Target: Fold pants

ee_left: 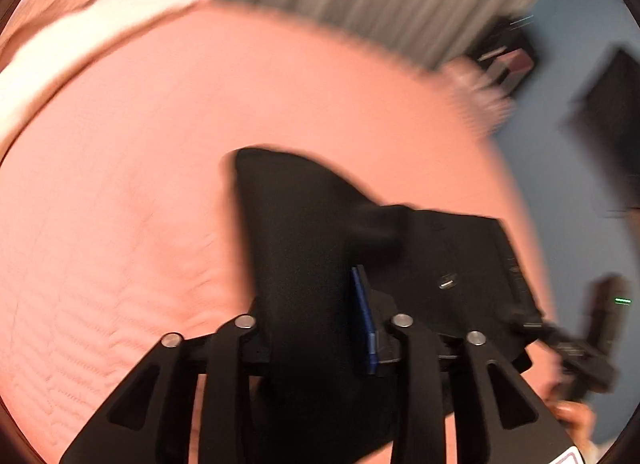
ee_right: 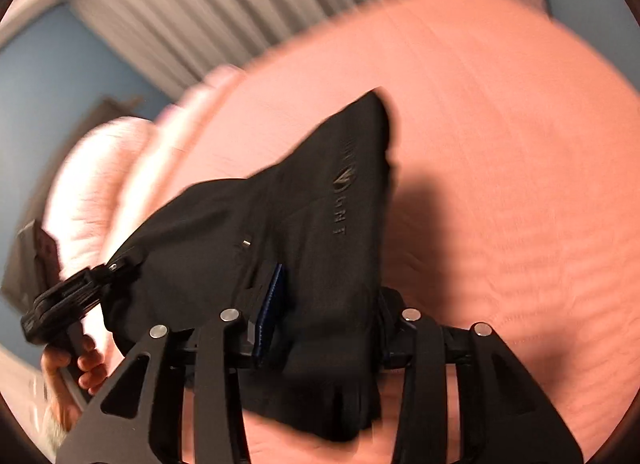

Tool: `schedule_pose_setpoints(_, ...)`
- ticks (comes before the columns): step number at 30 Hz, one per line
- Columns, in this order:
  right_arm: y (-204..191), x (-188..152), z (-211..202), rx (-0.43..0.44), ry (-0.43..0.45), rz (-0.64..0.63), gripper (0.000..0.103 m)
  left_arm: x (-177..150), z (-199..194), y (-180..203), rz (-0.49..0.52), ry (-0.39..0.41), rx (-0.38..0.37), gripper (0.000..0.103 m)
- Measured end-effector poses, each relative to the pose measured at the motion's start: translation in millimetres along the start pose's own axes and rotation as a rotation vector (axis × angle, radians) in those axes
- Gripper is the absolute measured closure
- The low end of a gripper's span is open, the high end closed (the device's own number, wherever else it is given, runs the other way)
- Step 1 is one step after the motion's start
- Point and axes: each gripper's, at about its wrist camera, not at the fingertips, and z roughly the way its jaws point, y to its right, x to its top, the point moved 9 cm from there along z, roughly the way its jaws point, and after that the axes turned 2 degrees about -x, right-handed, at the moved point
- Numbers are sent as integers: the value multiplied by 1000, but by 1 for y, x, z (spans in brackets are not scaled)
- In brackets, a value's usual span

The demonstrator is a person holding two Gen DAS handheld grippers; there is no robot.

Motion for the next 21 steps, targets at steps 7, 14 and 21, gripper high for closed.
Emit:
schedule_pose_setpoints(7,10,-9,-63,-64,197,-134,64,-17,-46,-92,-96,137,176,59)
schedule_pose_setpoints(14,-121,44,-15,211,110,-196,65,64,-34,3,61,151,67,23)
schedule_pose_setpoints(21,-41,46,70,77,16,-60,103,84,88,-53,-55,-64,118,20)
